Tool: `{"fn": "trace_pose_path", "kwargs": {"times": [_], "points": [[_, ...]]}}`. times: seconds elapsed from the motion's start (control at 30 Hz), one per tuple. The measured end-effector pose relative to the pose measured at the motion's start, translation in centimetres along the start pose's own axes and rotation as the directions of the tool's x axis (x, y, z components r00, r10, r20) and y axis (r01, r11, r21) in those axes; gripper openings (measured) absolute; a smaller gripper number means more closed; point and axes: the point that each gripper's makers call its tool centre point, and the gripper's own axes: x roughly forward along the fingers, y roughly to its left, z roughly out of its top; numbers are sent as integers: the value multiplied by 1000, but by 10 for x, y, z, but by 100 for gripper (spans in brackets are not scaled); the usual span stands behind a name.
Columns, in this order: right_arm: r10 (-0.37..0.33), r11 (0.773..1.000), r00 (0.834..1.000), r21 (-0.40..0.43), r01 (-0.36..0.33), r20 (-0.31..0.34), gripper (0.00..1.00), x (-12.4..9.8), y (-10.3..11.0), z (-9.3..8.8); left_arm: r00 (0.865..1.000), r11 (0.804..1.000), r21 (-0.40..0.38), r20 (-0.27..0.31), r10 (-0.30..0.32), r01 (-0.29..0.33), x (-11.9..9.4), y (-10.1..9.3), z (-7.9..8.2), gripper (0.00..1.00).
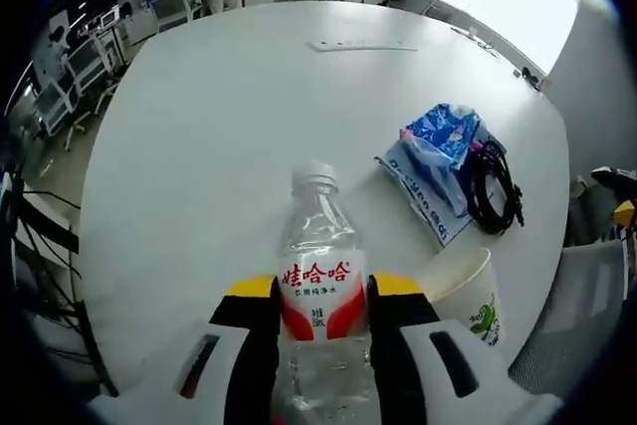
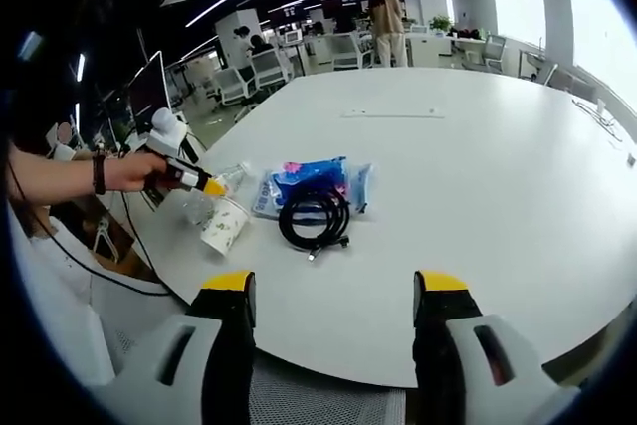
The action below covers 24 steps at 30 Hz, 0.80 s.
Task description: Arrange the tabletop items into an orderly group along one side of the table until the central work area is clear of visible clutter.
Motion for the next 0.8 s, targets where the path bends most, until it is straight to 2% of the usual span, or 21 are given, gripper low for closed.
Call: {"fn": "trace_pose_path", "kwargs": {"times": [0.33,0.8], "points": [[-2,1000,1000,8,2,4,63,-1,-1,-1,1000,1000,-5,22,7,-7,-7,3,4,32],[4,1000,1000,12,-4,17,63,1,-2,2,996,999,-36,86,38,-35,-23,13,22,32]]}}
